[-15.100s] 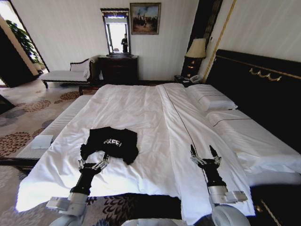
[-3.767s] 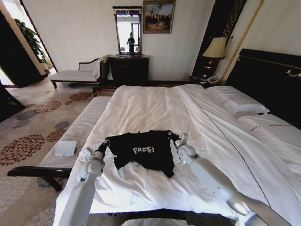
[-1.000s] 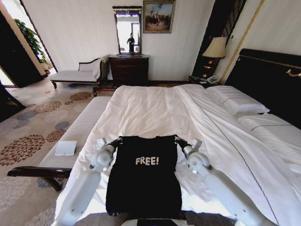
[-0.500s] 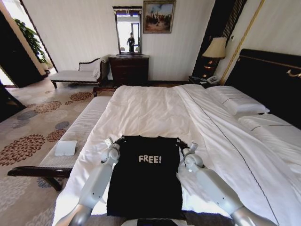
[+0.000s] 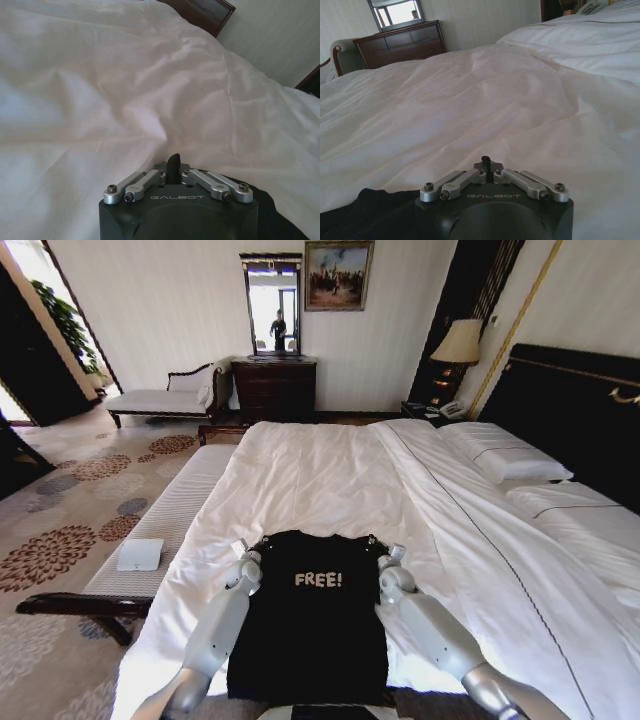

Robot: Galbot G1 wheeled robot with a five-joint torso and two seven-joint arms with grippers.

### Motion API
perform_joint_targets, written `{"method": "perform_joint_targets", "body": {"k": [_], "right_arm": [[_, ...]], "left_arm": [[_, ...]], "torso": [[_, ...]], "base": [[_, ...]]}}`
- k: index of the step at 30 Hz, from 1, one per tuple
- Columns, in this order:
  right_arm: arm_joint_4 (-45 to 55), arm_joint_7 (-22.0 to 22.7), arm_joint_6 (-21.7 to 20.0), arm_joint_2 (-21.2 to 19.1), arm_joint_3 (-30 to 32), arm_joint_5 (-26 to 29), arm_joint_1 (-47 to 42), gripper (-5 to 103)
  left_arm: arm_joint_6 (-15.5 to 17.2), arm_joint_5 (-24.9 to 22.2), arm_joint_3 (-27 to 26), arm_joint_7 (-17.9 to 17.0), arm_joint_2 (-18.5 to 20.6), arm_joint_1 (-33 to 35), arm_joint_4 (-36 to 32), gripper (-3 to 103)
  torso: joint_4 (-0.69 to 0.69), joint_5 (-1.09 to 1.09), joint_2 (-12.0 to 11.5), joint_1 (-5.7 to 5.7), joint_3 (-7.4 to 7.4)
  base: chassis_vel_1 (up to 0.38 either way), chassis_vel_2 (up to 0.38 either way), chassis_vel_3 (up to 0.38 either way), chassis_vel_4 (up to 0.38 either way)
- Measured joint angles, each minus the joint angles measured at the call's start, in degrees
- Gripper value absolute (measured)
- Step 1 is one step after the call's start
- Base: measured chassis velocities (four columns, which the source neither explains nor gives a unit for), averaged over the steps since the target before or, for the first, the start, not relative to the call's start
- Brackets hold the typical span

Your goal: Fold the clothes on the bed.

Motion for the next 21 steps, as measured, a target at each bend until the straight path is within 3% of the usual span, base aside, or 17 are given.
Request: {"method": "perform_joint_targets", "body": {"k": [3,5,8,11,12,15,18,19,20,21], "right_arm": [[3.67,0.28,0.76,-0.73,1.82,-1.59,-2.03,13],[5.10,0.28,0.96,-1.04,2.48,-1.76,-2.79,13],[11.74,0.92,1.48,-2.83,5.27,-2.19,-6.53,30],[16.54,1.64,1.44,-3.74,6.63,-1.60,-9.10,34],[20.98,1.89,0.93,-4.40,7.61,-0.35,-11.38,45],[26.83,1.96,-0.40,-5.01,8.10,1.53,-14.99,51],[34.01,3.97,-4.28,-4.84,6.49,6.00,-19.47,68],[34.01,3.97,-4.28,-4.84,6.49,6.00,-19.47,68],[35.23,5.06,-5.36,-4.63,5.78,6.56,-20.16,68],[37.45,8.14,-8.47,-4.02,3.89,6.90,-21.43,78]], "left_arm": [[0.60,-0.82,-1.30,-1.66,0.42,1.34,-3.61,27],[0.78,-1.19,-1.79,-2.03,0.51,1.82,-4.82,27],[1.72,-3.05,-4.69,-3.65,1.55,5.44,-11.39,43],[2.10,-4.09,-6.47,-4.54,2.39,8.18,-14.85,48],[2.31,-4.83,-8.05,-5.06,2.93,10.80,-17.83,59],[2.81,-5.63,-10.73,-5.42,3.32,15.11,-22.46,65],[3.39,-5.68,-14.60,-5.61,3.26,22.47,-29.45,81],[3.39,-5.68,-14.60,-5.61,3.26,22.47,-29.45,81],[3.44,-5.29,-15.33,-5.63,3.14,24.10,-30.78,81],[3.52,-4.08,-17.02,-5.66,2.75,27.88,-33.49,92]], "torso": [[-0.01,-0.02,0.00,0.00,0.00],[-0.01,-0.02,0.00,0.00,0.00],[-0.01,-0.02,0.00,0.00,-0.01],[-0.02,-0.01,0.00,0.00,-0.01],[-0.02,0.00,0.00,0.00,-0.01],[-0.01,-0.04,0.00,-0.01,-0.01],[0.00,-0.04,0.01,-0.02,-0.02],[0.00,-0.04,0.01,-0.02,-0.02],[-0.01,-0.02,0.01,-0.02,-0.02],[0.00,0.00,0.01,-0.03,-0.02]], "base": [[0.000,0.000,0.000,0.000],[0.000,0.000,0.000,0.000],[0.000,0.000,0.000,0.000],[0.000,0.000,0.000,0.000],[0.000,0.000,0.000,0.000],[0.000,0.000,0.000,0.000],[0.000,0.000,0.000,0.000],[0.000,0.000,0.000,0.000],[0.000,0.000,0.000,0.000],[0.000,0.000,0.000,0.000]]}}
